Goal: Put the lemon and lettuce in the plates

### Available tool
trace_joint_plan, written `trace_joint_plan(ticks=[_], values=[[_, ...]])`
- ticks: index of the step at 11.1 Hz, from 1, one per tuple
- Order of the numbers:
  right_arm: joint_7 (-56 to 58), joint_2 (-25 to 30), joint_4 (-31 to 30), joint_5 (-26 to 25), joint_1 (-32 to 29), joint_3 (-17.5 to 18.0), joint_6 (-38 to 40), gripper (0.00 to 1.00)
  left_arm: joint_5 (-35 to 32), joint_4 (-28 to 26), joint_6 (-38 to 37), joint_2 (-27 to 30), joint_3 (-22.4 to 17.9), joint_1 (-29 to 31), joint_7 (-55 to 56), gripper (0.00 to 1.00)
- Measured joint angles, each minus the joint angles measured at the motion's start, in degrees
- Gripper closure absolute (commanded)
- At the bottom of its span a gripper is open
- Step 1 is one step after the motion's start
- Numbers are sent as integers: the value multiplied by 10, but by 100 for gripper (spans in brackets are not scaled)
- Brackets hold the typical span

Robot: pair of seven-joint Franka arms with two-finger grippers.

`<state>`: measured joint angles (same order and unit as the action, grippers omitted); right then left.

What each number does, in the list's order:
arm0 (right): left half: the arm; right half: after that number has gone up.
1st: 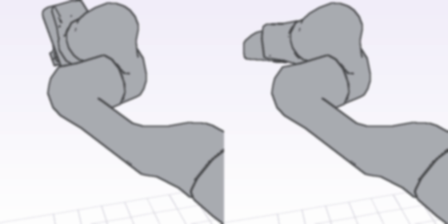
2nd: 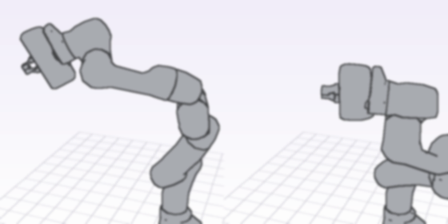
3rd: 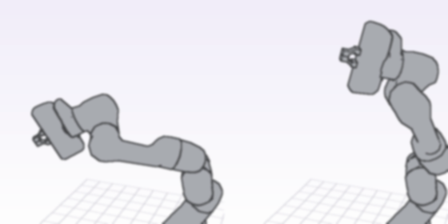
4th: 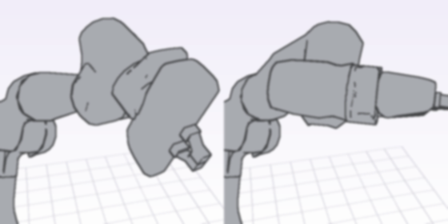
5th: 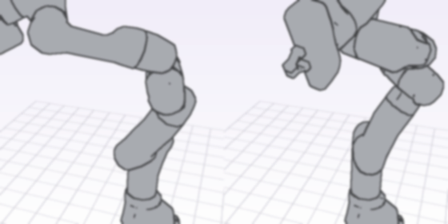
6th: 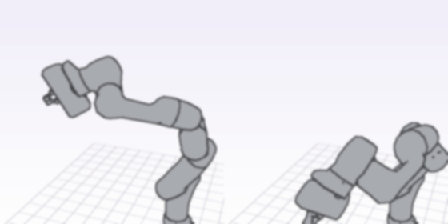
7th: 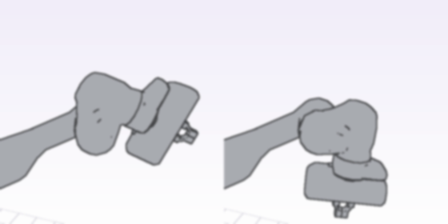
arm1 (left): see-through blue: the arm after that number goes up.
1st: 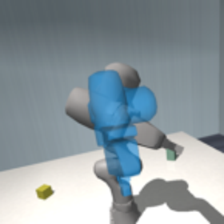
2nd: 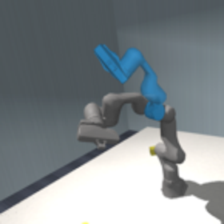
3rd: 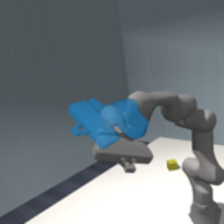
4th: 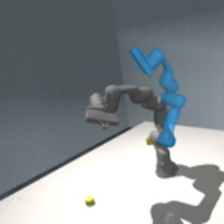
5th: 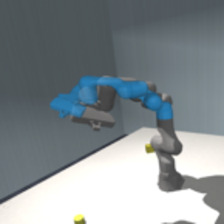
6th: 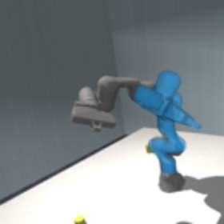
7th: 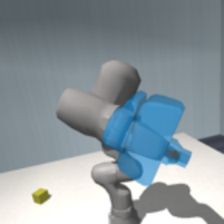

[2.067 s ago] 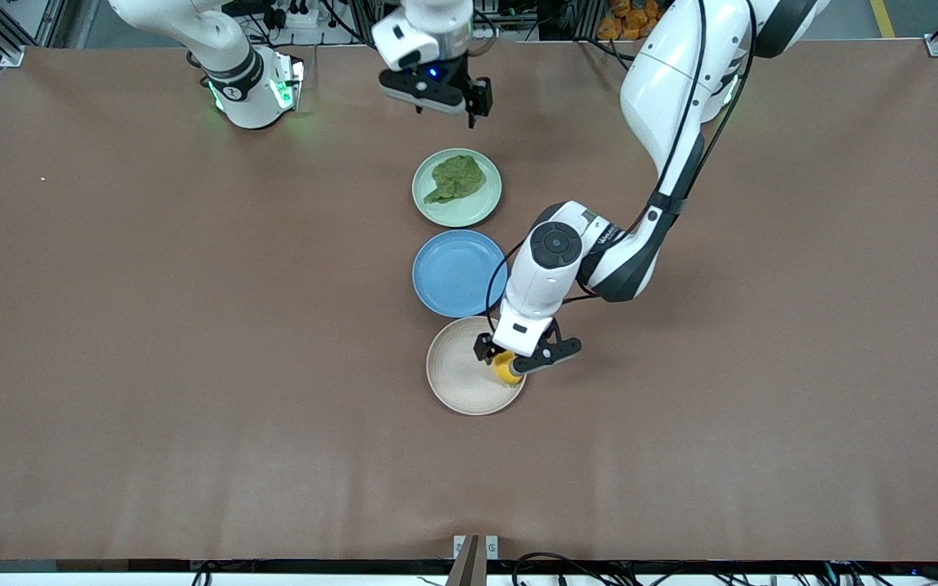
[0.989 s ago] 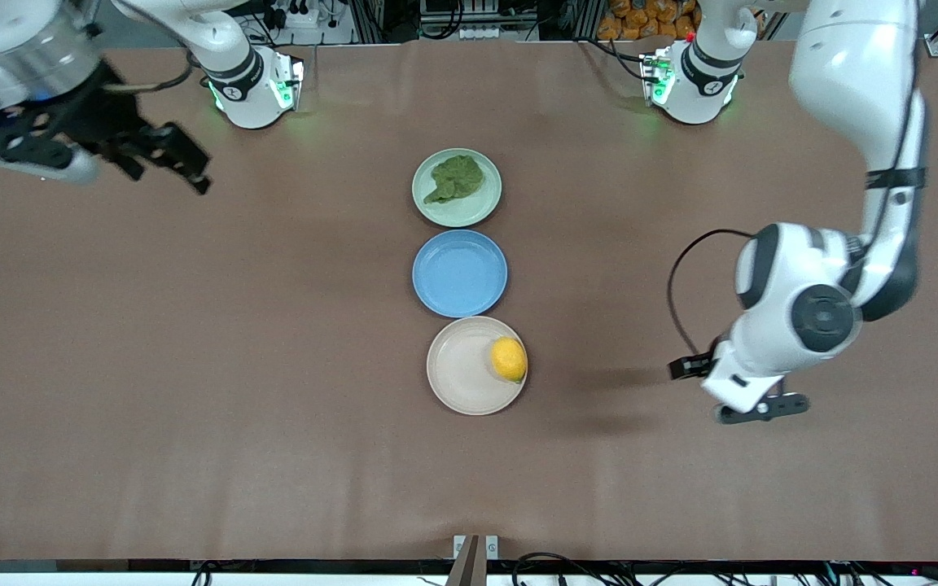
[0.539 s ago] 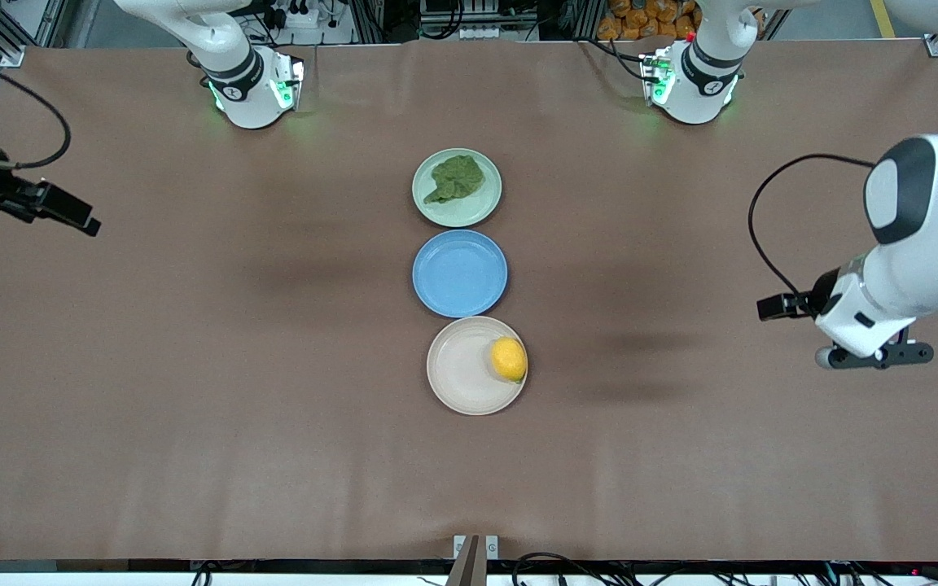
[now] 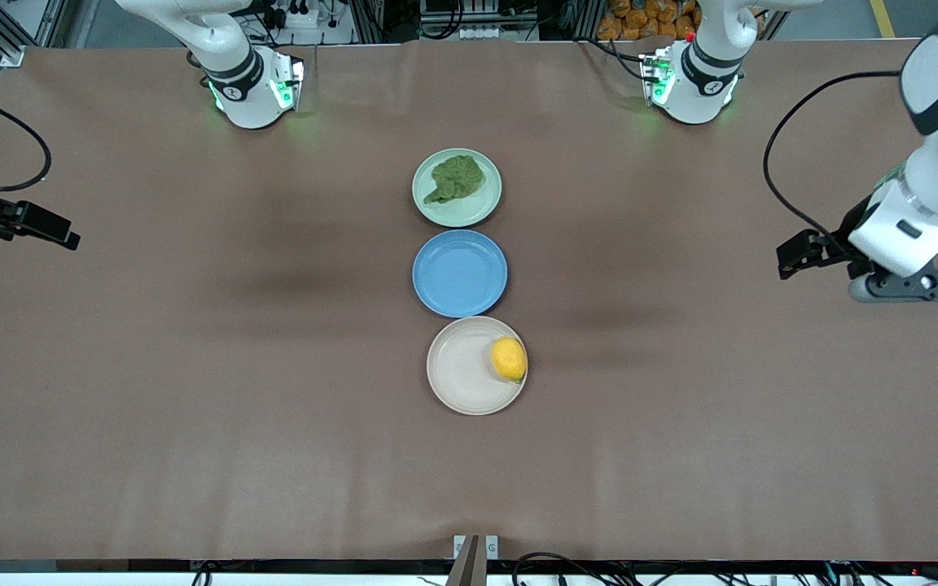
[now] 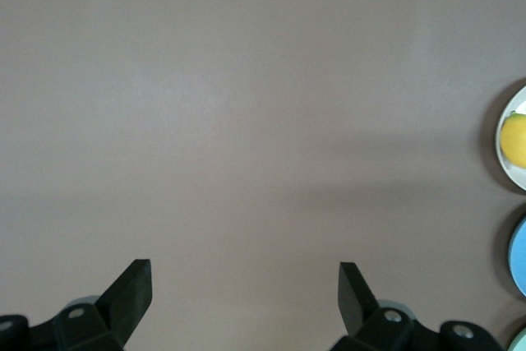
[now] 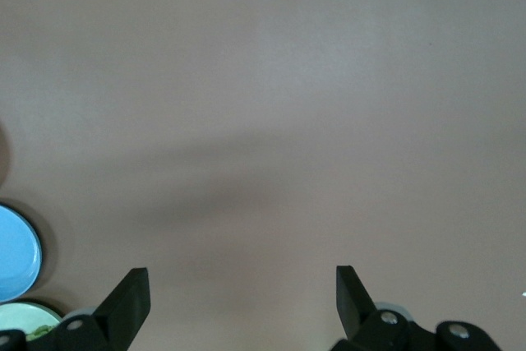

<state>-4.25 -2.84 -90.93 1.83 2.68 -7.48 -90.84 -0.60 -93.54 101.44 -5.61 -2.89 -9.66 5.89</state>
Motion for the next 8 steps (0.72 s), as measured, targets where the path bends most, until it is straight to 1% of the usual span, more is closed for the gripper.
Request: trace_joint_plan(ticks=[1, 4, 6, 8], values=[[11, 2, 3, 0, 0, 1, 0, 0, 0, 4, -12, 11, -2, 0, -5, 0], [24, 24, 6, 0, 1, 10, 4, 0, -4, 31, -82, 31, -4, -1, -34, 0], [29, 41, 6, 0, 5, 21, 18, 0, -5, 36, -104, 39, -5, -1, -46, 0], [33, 50, 6, 0, 20, 24, 24, 0, -5, 40, -115, 41, -5, -1, -47, 0]])
